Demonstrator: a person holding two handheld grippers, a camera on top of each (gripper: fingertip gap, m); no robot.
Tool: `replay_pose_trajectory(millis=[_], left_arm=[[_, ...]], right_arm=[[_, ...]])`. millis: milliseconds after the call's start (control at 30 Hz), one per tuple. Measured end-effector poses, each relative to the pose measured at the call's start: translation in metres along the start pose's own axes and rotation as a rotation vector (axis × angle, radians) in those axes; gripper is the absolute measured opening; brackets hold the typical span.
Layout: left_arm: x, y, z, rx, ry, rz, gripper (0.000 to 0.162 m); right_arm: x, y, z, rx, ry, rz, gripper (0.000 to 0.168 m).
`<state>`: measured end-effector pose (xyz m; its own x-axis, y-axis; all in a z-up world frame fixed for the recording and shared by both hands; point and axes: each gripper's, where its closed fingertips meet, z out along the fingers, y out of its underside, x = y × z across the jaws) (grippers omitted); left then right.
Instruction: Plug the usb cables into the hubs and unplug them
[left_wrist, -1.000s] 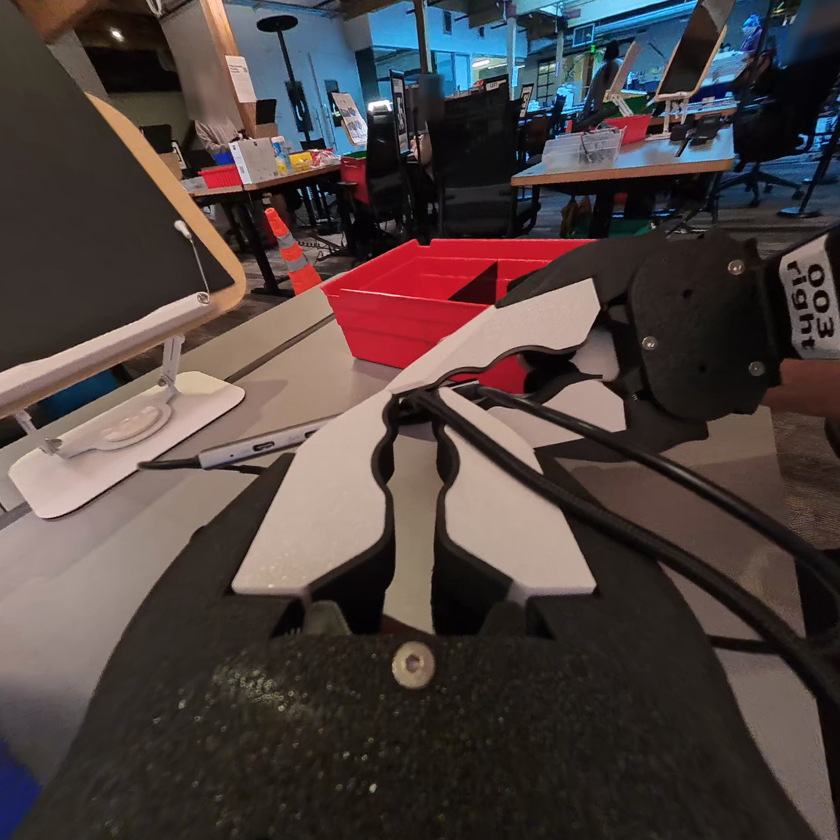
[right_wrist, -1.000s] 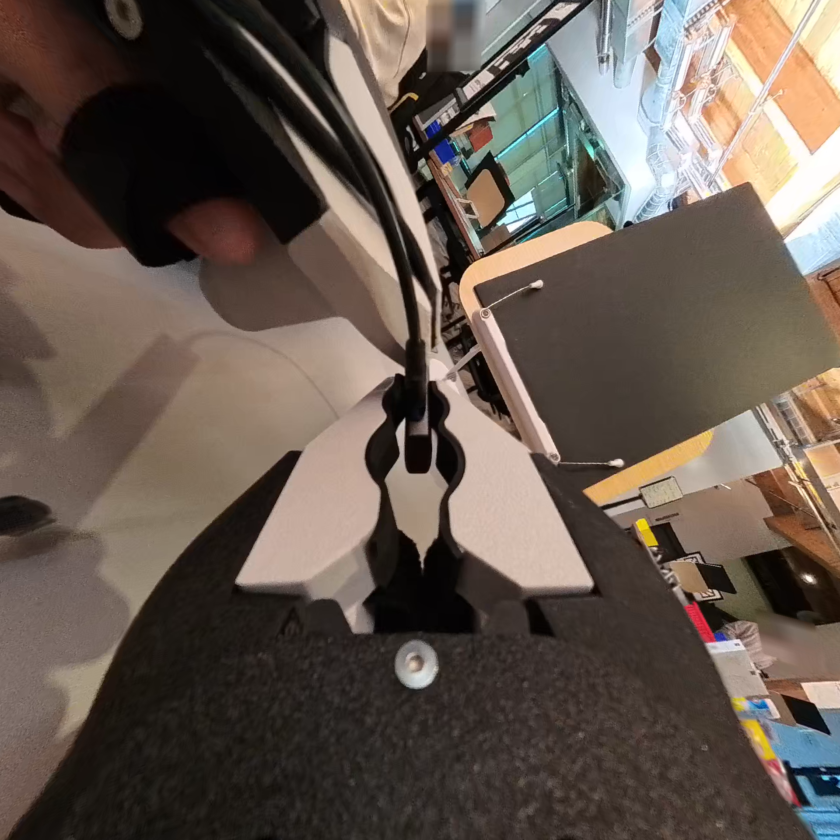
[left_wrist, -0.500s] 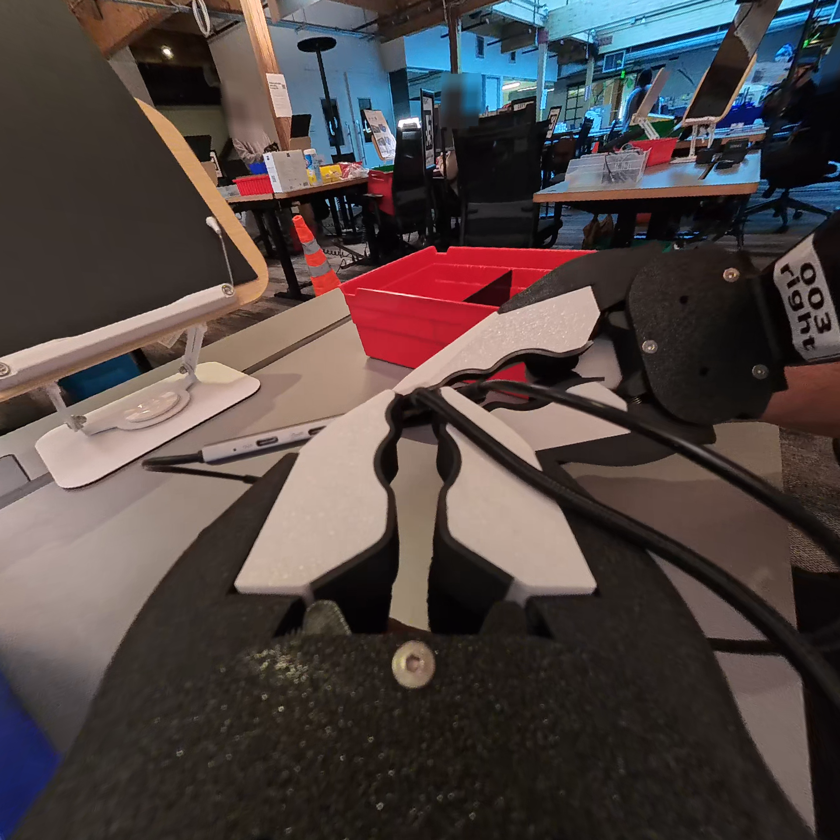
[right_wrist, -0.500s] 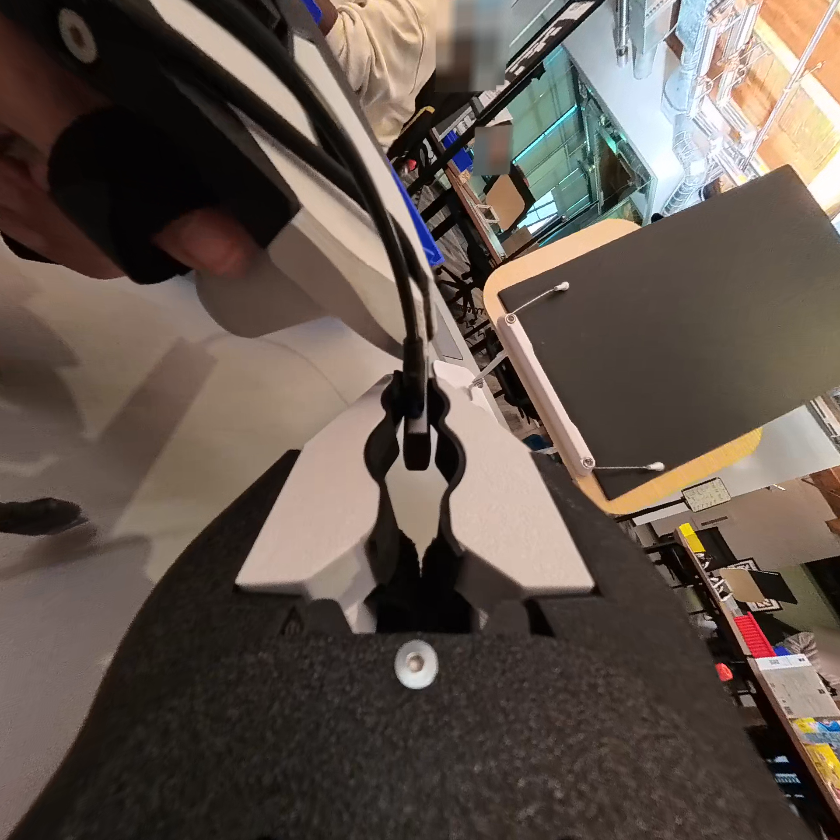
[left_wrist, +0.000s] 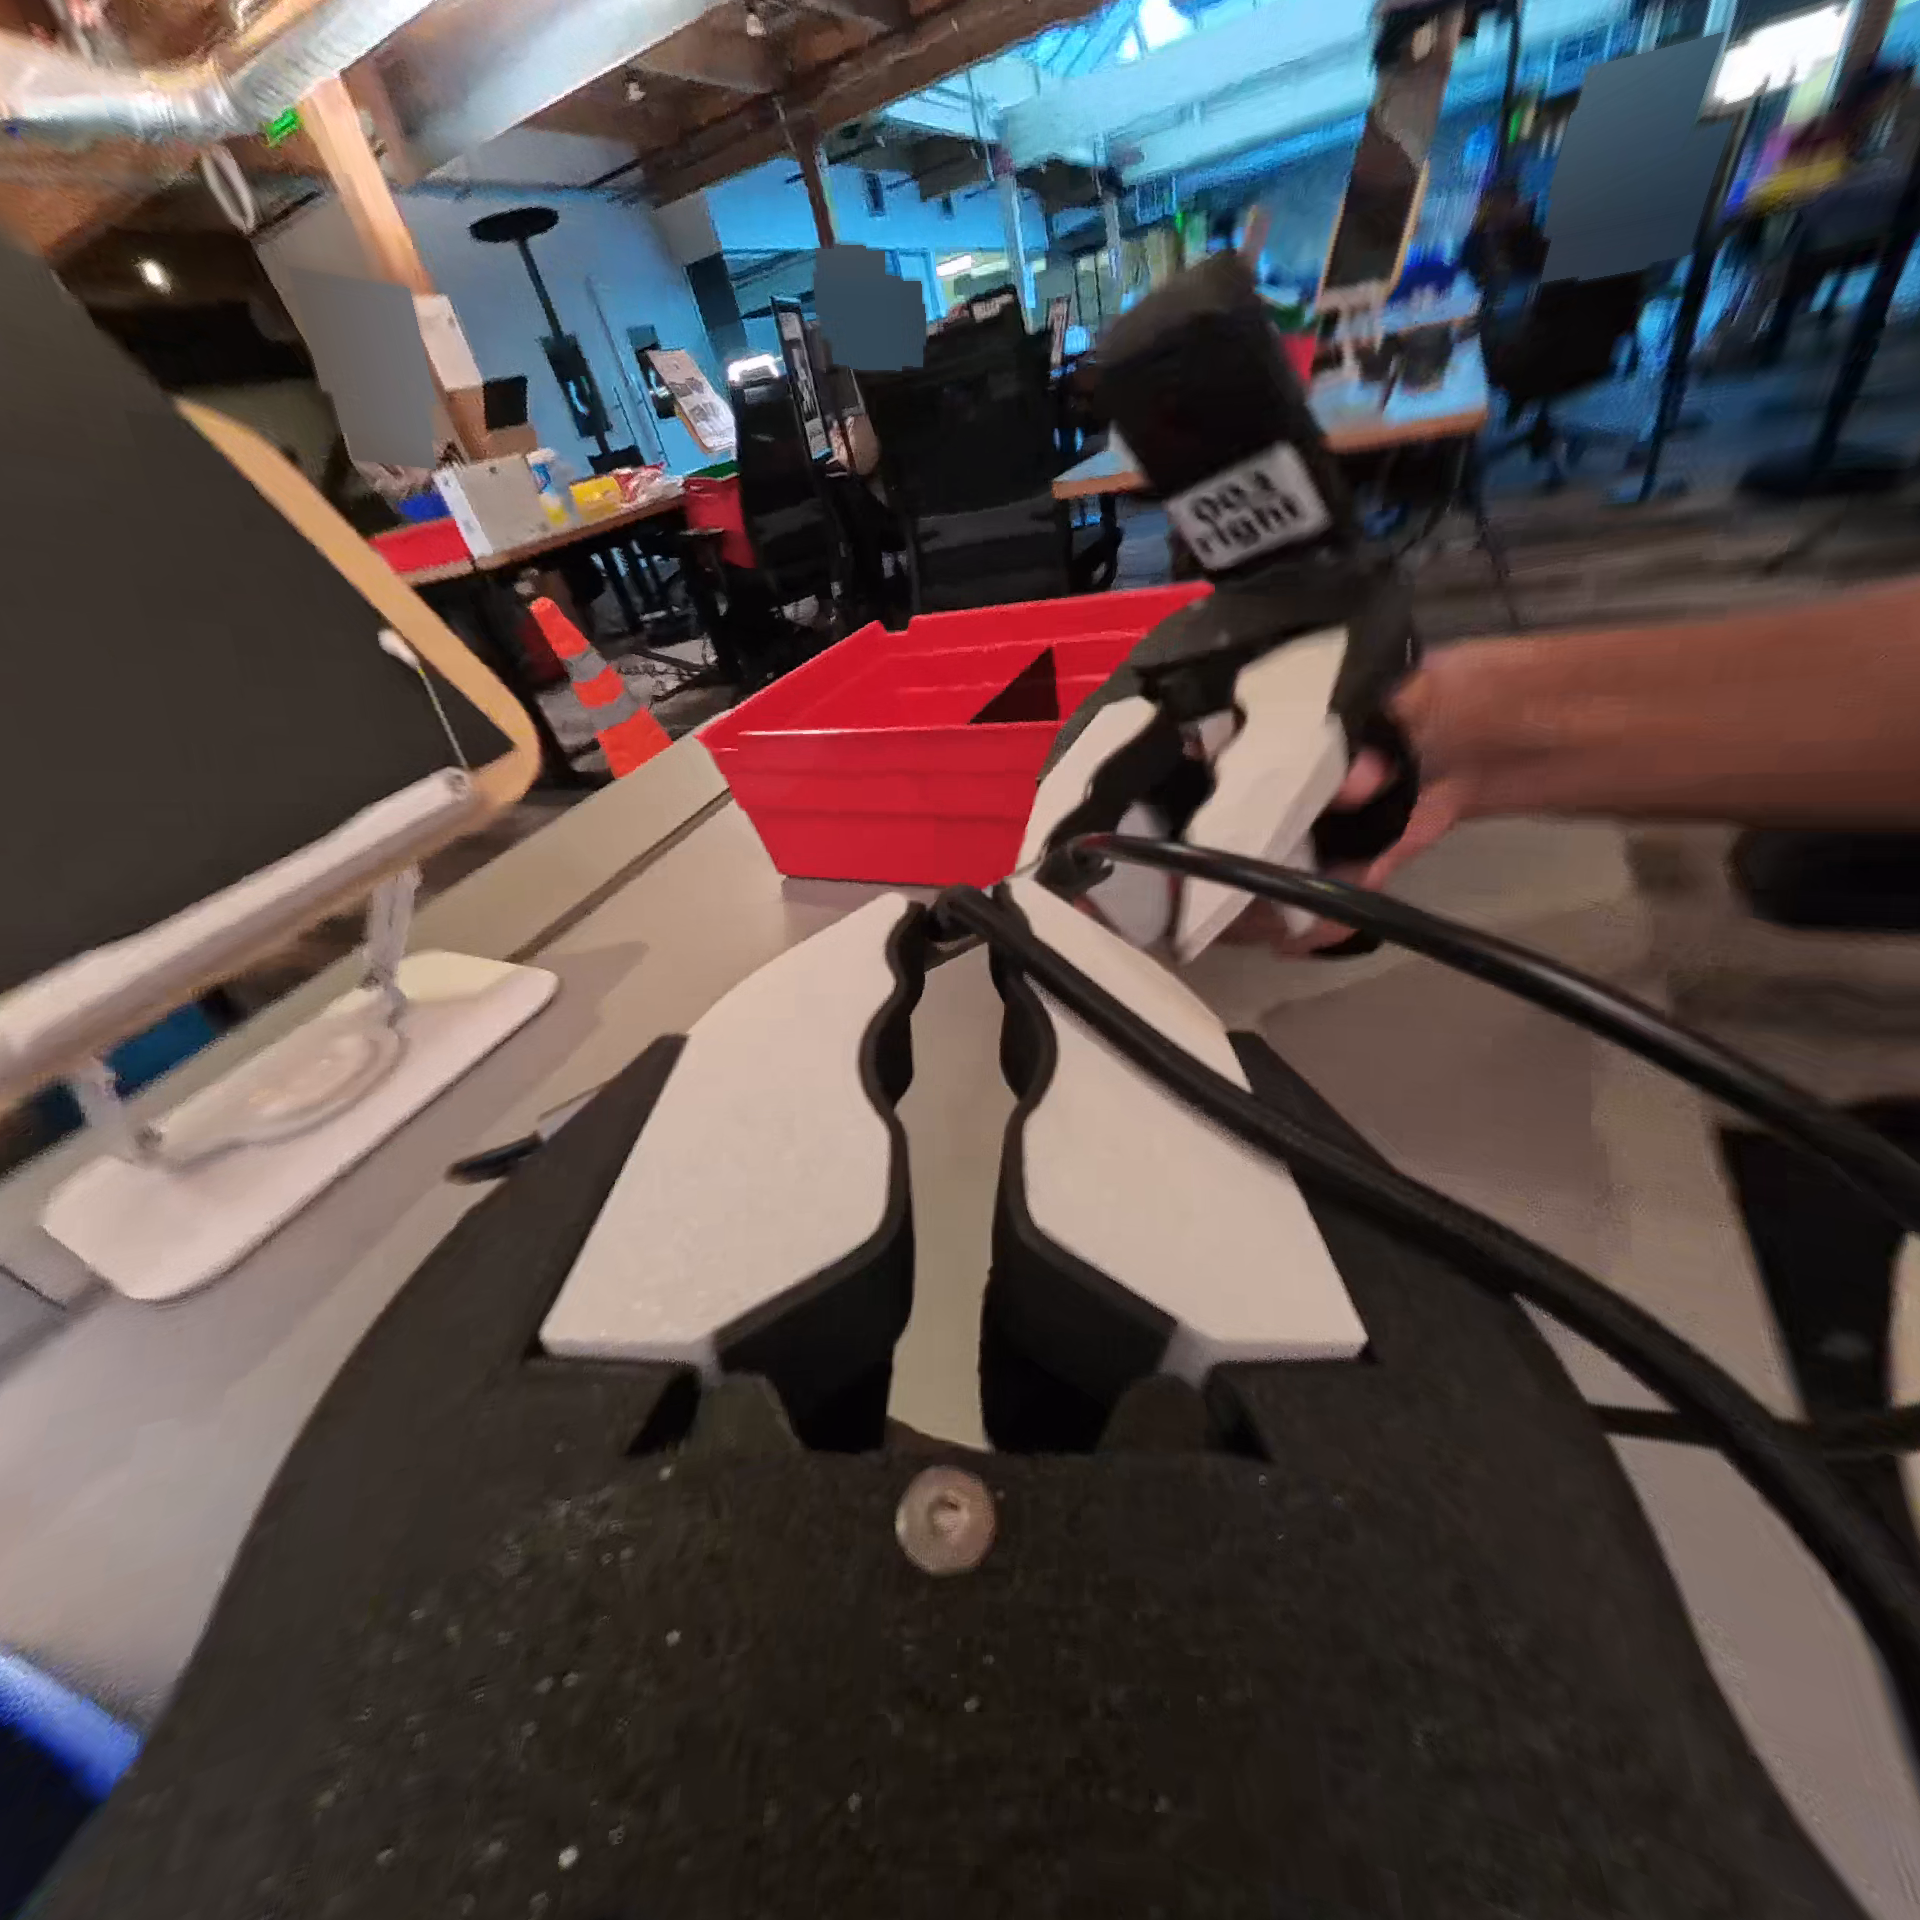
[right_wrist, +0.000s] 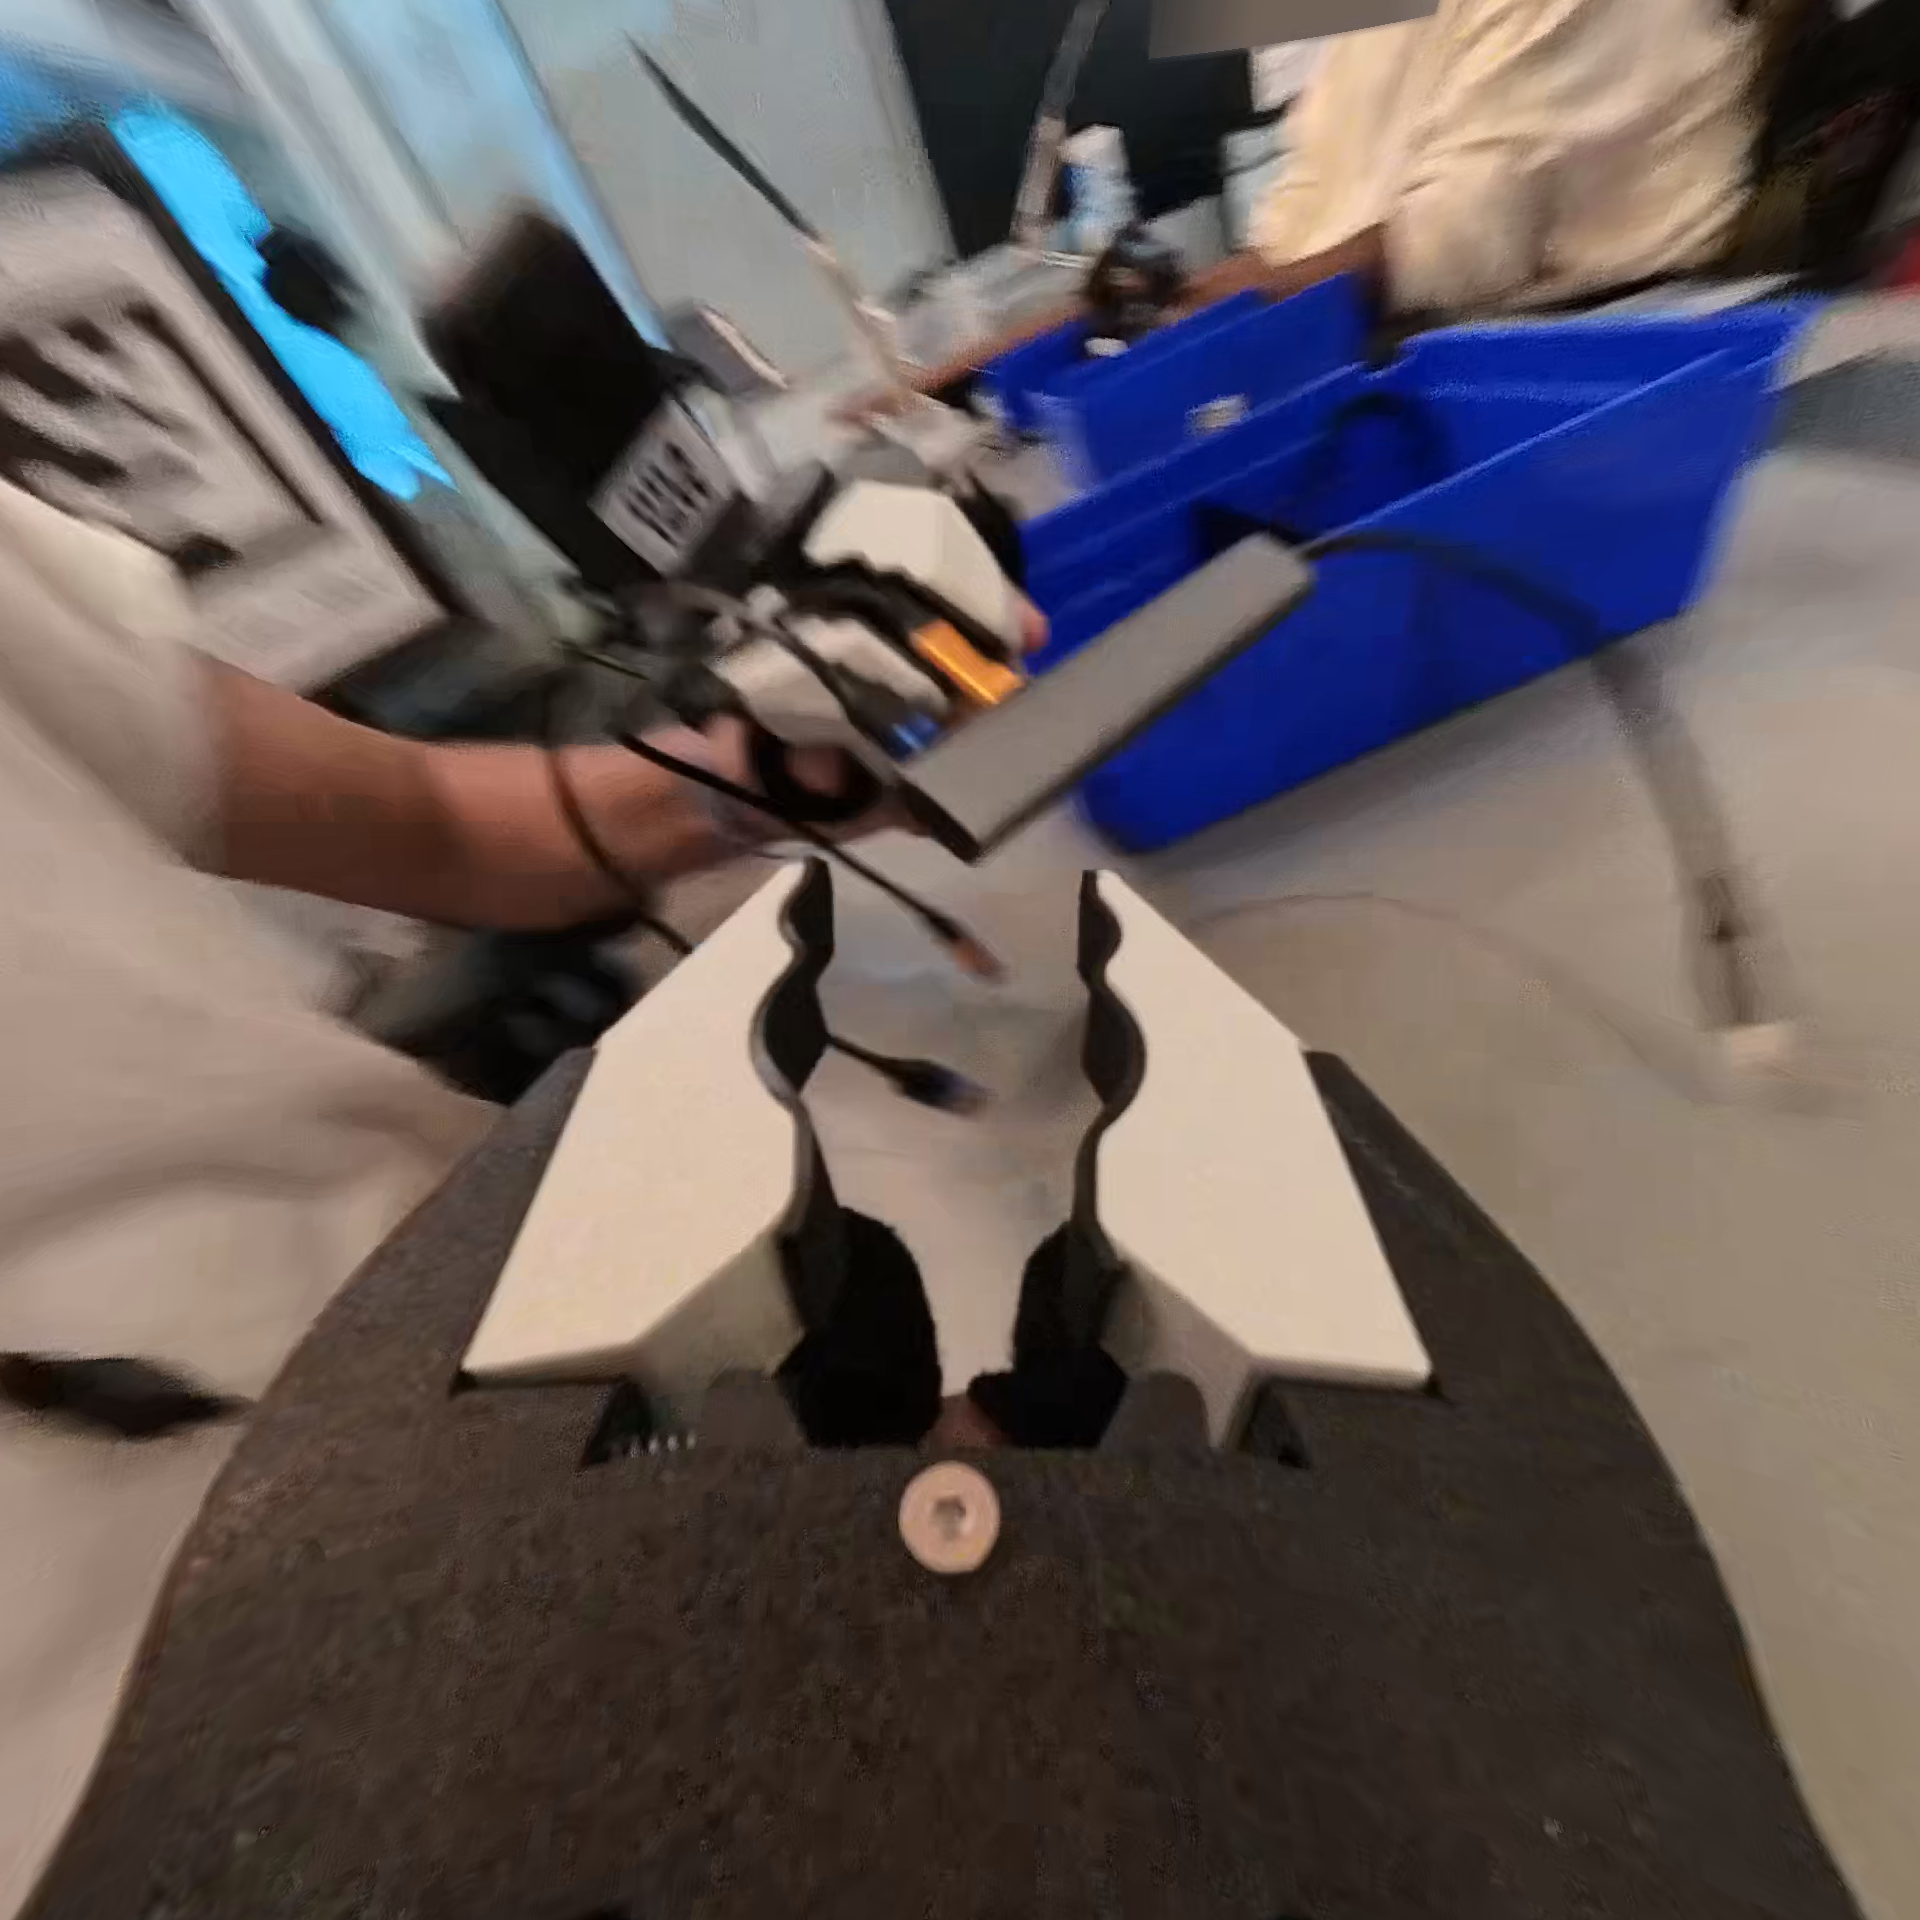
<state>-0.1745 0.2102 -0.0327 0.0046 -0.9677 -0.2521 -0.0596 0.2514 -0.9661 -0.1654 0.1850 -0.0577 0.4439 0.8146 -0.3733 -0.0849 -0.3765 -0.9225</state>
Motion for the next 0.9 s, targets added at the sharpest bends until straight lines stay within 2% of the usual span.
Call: replay_pose_trajectory(millis=[33, 67, 200, 267, 400, 500, 633, 733, 800, 900], left_arm=[[0.004, 0.003, -0.001, -0.032, 0.008, 0.082, 0.012], [0.009, 0.006, 0.000, -0.069, 0.016, 0.162, 0.012], [0.021, 0.021, 0.003, -0.174, 0.027, 0.360, 0.012], [0.020, 0.024, 0.003, -0.179, 0.022, 0.408, 0.012], [0.020, 0.023, 0.001, -0.172, 0.032, 0.437, 0.012], [0.024, 0.021, 0.001, -0.167, 0.046, 0.459, 0.012], [0.032, 0.018, 0.001, -0.167, 0.072, 0.491, 0.012], [0.038, 0.014, 0.002, -0.143, 0.082, 0.493, 0.012], [0.039, 0.012, 0.002, -0.130, 0.081, 0.499, 0.012], [0.041, 0.004, 0.000, -0.095, 0.085, 0.485, 0.012]], right_arm=[[-0.005, 0.000, 0.001, -0.003, -0.053, 0.088, 0.046], [-0.001, 0.004, 0.004, -0.040, -0.033, 0.117, 0.046], [0.008, 0.029, 0.015, -0.209, 0.070, 0.065, 0.038], [0.008, 0.028, 0.016, -0.190, 0.075, 0.064, 0.033], [0.009, 0.027, 0.011, -0.149, 0.004, 0.199, 0.041], [0.002, 0.027, 0.009, -0.132, -0.063, 0.232, 0.039], [-0.003, 0.015, 0.004, -0.027, -0.196, 0.409, 0.042], [-0.007, 0.021, 0.009, -0.050, -0.247, 0.482, 0.032], [-0.012, 0.017, 0.008, -0.015, -0.309, 0.539, 0.021], [-0.018, 0.011, 0.006, 0.037, -0.390, 0.595, 0.017]])
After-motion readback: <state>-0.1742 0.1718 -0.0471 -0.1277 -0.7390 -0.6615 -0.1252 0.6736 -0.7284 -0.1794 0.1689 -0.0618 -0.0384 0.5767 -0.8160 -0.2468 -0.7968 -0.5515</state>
